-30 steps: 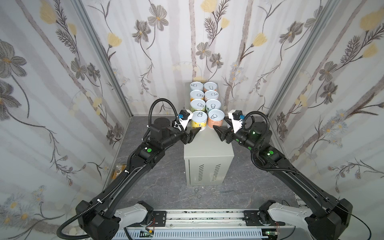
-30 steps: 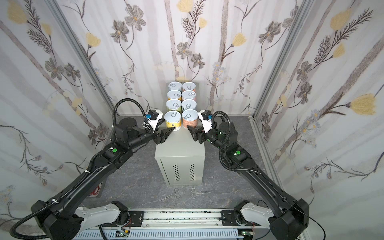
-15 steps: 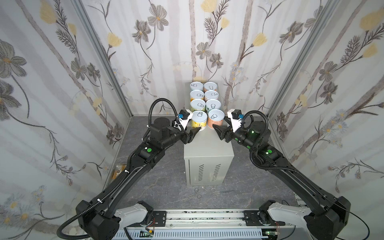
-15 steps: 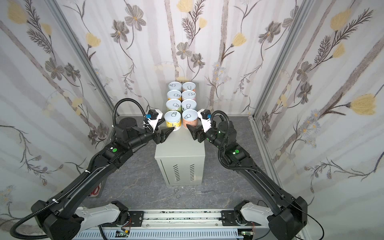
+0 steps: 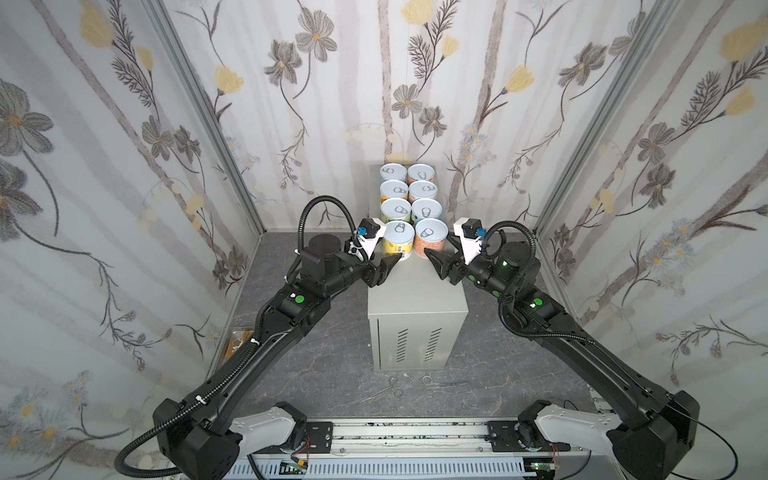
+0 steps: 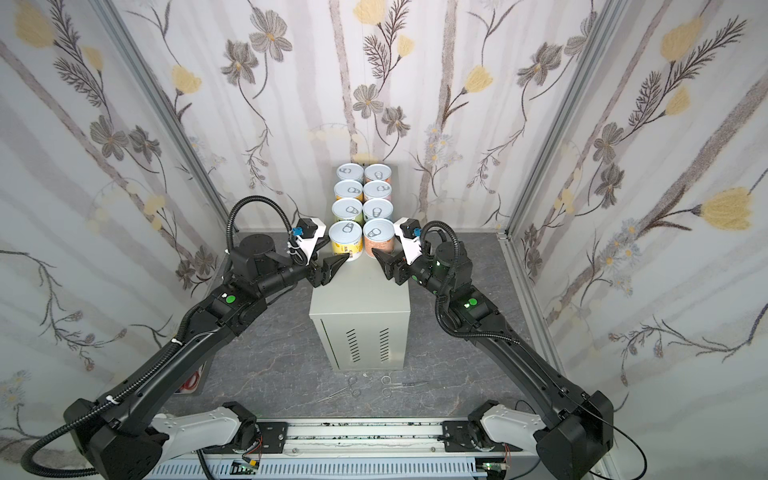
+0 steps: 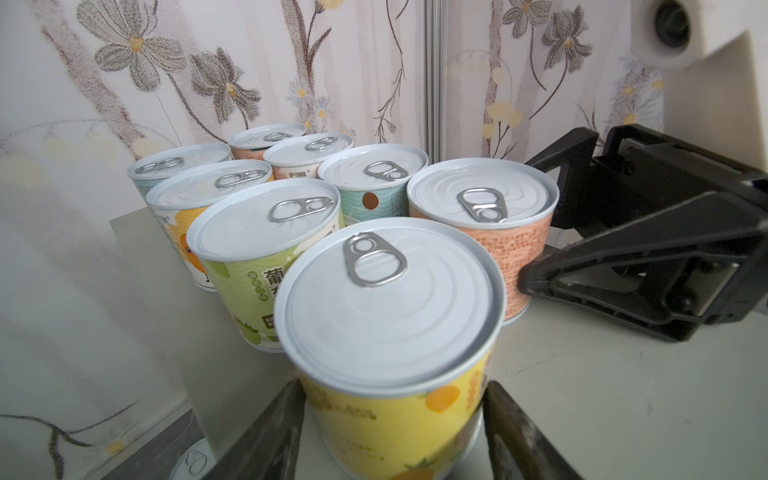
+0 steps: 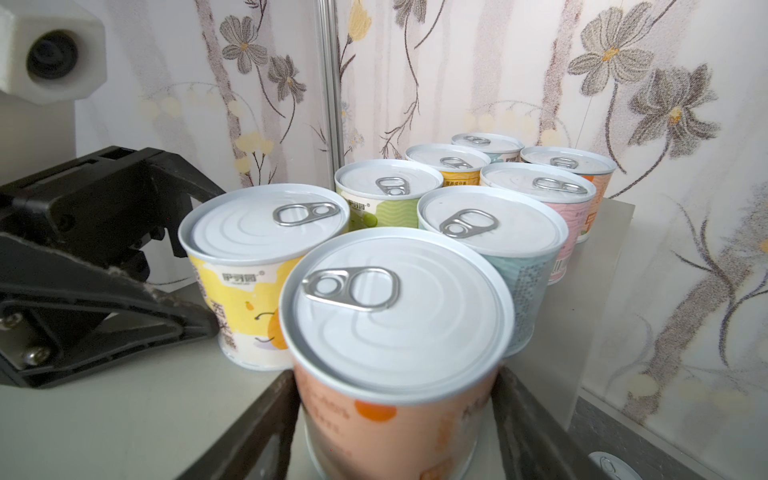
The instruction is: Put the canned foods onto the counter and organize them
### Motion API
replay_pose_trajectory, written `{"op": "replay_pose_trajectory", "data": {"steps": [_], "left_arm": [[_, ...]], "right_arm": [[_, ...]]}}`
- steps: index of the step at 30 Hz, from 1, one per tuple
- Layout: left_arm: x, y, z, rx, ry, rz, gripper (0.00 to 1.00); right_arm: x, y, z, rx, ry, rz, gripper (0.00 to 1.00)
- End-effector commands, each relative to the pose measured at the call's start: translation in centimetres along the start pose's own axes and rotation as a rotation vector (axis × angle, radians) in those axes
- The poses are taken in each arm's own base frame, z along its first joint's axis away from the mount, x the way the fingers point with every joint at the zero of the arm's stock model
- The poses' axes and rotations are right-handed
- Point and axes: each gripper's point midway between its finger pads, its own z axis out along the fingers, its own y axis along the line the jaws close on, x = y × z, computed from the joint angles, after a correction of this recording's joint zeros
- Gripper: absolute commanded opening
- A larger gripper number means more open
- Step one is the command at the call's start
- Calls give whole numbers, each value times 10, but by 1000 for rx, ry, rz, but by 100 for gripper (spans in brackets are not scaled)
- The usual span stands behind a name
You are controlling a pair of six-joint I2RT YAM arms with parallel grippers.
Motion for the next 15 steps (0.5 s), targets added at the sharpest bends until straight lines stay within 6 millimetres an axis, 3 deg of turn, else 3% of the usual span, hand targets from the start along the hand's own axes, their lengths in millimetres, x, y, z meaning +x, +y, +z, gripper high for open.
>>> {"op": "replay_pose_trajectory", "data": {"steps": [1, 15], "left_arm": [[-12, 3, -1, -14, -37, 7, 67], [-10, 7, 1, -32, -37, 2, 67]], "right_arm": [[9, 2, 1, -9, 28, -8, 72], [12, 1, 3, -9, 39, -6, 71]]}}
